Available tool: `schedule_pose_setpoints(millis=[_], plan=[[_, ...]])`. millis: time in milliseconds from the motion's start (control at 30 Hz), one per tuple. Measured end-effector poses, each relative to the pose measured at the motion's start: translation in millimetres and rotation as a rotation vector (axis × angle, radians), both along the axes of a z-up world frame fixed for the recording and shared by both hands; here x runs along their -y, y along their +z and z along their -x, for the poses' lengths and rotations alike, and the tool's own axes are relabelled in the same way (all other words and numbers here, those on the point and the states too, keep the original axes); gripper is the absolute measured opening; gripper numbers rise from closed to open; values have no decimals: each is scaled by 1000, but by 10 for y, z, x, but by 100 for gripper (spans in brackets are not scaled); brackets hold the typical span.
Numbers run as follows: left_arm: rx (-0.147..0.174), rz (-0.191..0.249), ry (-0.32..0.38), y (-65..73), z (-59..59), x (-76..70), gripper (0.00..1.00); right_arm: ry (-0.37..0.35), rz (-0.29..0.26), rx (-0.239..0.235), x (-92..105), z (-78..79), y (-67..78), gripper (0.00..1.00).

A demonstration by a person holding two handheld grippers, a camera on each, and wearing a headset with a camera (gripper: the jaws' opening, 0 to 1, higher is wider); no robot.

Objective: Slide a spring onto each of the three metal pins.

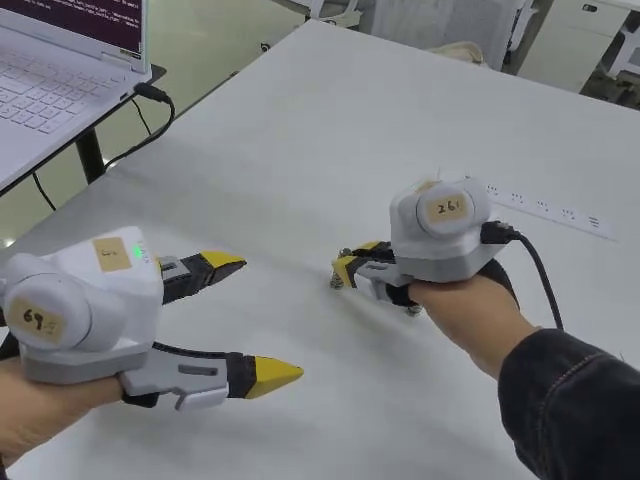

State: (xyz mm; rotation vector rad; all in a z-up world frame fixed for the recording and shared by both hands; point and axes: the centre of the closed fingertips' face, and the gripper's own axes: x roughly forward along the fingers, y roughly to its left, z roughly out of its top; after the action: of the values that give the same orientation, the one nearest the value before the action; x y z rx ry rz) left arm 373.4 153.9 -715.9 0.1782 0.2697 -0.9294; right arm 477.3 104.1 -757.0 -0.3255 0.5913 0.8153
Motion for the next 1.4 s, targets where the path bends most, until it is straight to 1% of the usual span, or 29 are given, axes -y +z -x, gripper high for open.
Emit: schedule_pose_setpoints(millis=[200, 433, 767, 867, 1100, 1400], plan=[[1, 0, -1, -3, -1, 7, 71, 7, 1, 5, -8, 5, 1, 8], [-2, -2, -2, -9, -3, 4, 71, 16, 9, -4, -13, 30, -18, 10], [-3, -4, -8, 2, 9, 21, 72, 8, 5, -1, 13, 58, 11, 12], [-3, -5, -9, 10, 12, 22, 72, 8, 3, 8, 16, 73, 58, 13], [-2, -8, -12, 30, 25, 29, 72, 2, 0, 19, 51, 113, 117, 14], [3, -10, -17, 82, 44, 57, 73, -7, -25, 47, 74, 204, 295, 15]])
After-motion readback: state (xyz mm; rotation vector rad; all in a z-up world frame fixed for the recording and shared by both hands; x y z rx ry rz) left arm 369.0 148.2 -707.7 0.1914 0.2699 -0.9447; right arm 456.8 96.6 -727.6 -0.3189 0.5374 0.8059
